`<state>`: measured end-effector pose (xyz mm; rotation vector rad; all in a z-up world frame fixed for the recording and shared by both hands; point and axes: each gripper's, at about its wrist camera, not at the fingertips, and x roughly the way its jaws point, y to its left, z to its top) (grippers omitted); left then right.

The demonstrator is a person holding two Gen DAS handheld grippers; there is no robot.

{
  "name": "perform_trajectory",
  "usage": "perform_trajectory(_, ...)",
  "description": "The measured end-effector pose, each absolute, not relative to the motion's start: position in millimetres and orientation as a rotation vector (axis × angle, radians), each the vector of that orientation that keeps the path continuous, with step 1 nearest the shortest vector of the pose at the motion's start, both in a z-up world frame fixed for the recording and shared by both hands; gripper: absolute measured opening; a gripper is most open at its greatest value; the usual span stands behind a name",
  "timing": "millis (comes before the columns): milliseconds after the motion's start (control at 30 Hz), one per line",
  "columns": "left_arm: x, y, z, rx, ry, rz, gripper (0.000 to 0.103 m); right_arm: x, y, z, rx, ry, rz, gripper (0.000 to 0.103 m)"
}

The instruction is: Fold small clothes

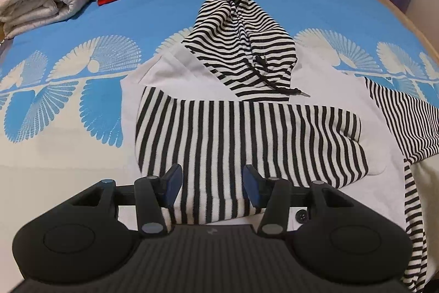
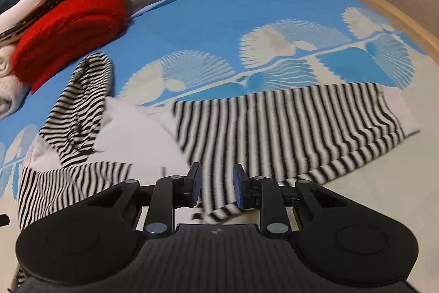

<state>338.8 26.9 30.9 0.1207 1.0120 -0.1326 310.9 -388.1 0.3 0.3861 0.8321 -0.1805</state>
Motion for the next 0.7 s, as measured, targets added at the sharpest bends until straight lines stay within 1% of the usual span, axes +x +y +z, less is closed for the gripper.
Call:
perform_trajectory(333,345.8,8.6,21.1,0.124,1.031,-0.142,0.054,296.4,-447.8,-13.7,0.501,0.818,-0.296,0.026)
perform_trajectory(500,351.9,3.7,16.7,0.116,1.04,-0.136,0.054,284.3,-498.4,-36.2,0.658,0.81,-0.43,0.026)
perform_trajectory(700,354.5,0.7,12.9,0.12,1.05,-0.136,0.054,268.0,-555.8,-70.1,0.842,0.757,-0.595,0.026)
